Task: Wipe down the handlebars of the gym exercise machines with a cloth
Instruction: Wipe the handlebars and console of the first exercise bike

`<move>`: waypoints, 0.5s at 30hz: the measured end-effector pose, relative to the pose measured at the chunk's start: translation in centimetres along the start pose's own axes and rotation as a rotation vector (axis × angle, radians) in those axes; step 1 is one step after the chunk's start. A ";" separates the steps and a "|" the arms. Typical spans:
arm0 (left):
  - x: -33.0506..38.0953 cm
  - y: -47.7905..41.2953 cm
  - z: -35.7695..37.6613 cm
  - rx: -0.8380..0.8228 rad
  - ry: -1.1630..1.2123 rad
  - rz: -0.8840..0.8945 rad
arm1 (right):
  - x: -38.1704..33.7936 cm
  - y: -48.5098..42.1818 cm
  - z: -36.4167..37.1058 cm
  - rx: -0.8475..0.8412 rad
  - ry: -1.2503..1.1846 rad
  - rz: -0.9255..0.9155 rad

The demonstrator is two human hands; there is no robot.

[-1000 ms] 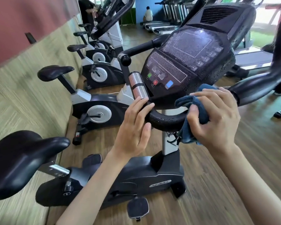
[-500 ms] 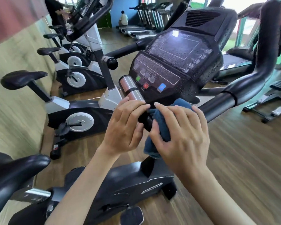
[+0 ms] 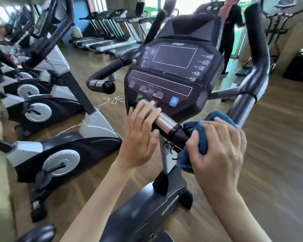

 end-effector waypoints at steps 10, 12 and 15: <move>-0.8 0.0 0.0 -0.007 0.113 -0.036 | -4.4 1.7 0.2 -0.231 0.321 -0.121; -1.0 0.0 -0.2 -0.005 0.128 -0.033 | -3.0 1.2 -1.0 -0.261 0.327 -0.208; -1.6 0.0 -0.4 0.027 0.155 -0.082 | -1.9 1.2 -0.8 -0.221 0.293 -0.291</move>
Point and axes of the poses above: each hand's wrist, its own y-axis away from the middle knuckle, its own z-axis out of the palm, x = y × z, the point moved 1 cm from there along -y, towards the middle knuckle, and after that the axes turned 13 degrees about x, right-handed, at the moved point
